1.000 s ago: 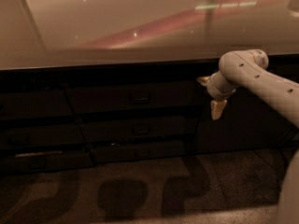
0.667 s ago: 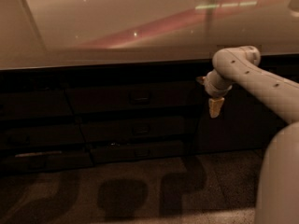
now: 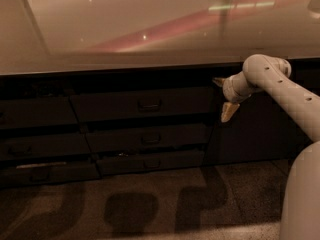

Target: Open top drawer

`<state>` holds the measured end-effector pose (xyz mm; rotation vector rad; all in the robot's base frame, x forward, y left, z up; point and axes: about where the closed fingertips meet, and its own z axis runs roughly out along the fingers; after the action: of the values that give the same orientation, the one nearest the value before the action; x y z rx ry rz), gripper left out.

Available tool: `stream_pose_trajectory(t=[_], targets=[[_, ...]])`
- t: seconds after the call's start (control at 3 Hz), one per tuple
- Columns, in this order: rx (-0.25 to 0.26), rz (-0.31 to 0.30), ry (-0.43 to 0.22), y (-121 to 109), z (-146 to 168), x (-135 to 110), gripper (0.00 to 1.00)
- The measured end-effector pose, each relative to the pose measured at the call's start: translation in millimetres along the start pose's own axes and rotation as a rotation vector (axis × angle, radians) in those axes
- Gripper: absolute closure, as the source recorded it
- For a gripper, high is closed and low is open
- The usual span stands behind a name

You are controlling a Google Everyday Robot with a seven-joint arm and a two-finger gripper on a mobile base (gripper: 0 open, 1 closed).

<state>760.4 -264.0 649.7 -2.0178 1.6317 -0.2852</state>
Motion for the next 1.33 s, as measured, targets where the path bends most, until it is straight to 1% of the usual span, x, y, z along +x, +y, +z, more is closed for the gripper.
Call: stream_pose_trajectory(t=[0.33,0.67,1.0,1.33], targets=[[0.000,0.000,0.000,0,0,0,0.00],[-0.027,-0.013,0.075,-4,22,-6,0.00],[-0.083,-0.060,0.122,-17,63,-35,0.00],[-0.084,-0.061,0.122,-17,64,-36,0.00]])
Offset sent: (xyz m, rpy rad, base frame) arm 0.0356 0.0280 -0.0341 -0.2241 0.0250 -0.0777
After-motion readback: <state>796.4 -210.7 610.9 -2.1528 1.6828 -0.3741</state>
